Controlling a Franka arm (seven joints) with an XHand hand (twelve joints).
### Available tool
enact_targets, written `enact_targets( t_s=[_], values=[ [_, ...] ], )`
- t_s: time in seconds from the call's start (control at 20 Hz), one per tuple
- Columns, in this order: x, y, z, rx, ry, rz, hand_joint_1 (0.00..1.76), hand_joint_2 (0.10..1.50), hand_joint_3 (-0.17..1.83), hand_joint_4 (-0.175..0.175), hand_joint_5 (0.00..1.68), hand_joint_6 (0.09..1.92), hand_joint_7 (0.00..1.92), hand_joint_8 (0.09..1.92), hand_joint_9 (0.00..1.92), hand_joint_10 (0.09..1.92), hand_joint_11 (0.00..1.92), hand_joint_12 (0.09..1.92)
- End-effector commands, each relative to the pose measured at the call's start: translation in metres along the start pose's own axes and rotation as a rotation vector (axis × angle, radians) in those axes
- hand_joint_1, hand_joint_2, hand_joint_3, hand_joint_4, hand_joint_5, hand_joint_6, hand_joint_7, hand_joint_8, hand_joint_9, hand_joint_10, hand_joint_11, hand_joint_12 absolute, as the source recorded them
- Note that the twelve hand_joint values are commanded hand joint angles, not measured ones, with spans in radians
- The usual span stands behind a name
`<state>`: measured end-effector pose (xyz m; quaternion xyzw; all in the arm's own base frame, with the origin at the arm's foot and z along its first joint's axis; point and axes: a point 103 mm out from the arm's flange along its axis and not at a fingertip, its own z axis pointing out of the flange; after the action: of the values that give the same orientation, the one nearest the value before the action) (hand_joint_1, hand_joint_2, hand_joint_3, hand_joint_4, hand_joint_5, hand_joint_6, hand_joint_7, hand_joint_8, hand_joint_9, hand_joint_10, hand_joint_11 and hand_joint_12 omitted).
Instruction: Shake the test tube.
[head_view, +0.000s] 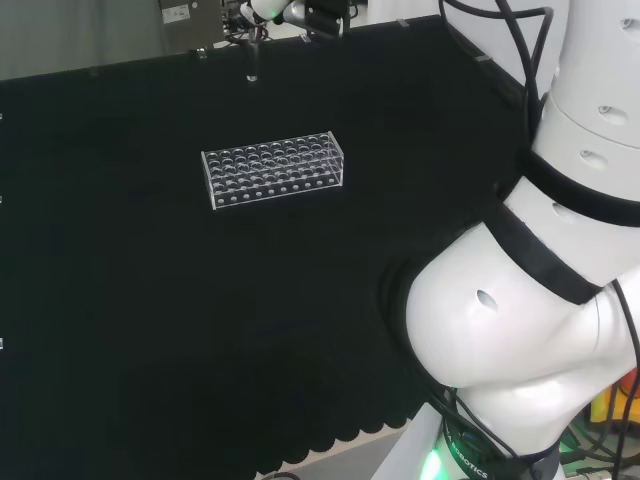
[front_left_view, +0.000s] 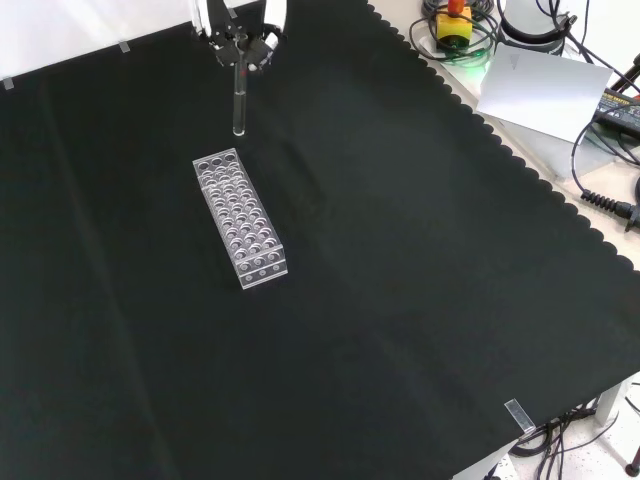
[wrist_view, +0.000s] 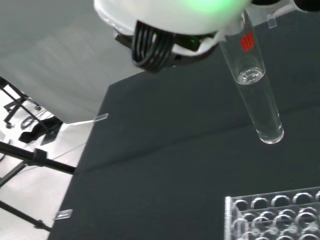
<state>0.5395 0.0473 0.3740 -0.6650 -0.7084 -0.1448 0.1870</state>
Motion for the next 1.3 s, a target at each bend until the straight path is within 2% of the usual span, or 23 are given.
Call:
enact_targets(
  t_s=[0.05,0.4,0.7,0.9,1.15,1.3],
  values=[
    [-0.049,-0.01,-0.015,-0.024,-0.028,0.102,1.23,0.65,0.6,-0.175,1.41,0.38,1.79,0.44,1.69,0.33,1.29,0.88],
    [-0.126,-0.027,-0.047,-0.064,-0.099,0.234,1.23,0.65,0.6,-0.175,1.41,0.38,1.79,0.43,1.69,0.33,1.29,0.87],
    [-0.172,-0.046,-0.066,-0.078,-0.151,0.316,1.23,0.65,0.6,-0.175,1.41,0.38,1.79,0.43,1.69,0.33,1.29,0.87],
    [-0.202,-0.058,-0.081,-0.094,-0.189,0.388,1.23,0.64,0.6,-0.175,1.41,0.37,1.79,0.43,1.69,0.33,1.29,0.87],
    [-0.225,-0.068,-0.094,-0.121,-0.224,0.454,1.23,0.64,0.6,-0.175,1.41,0.37,1.79,0.43,1.69,0.33,1.29,0.87],
    [-0.229,-0.07,-0.099,-0.128,-0.225,0.462,1.23,0.64,0.6,-0.175,1.41,0.37,1.79,0.43,1.69,0.33,1.29,0.87]
  ],
)
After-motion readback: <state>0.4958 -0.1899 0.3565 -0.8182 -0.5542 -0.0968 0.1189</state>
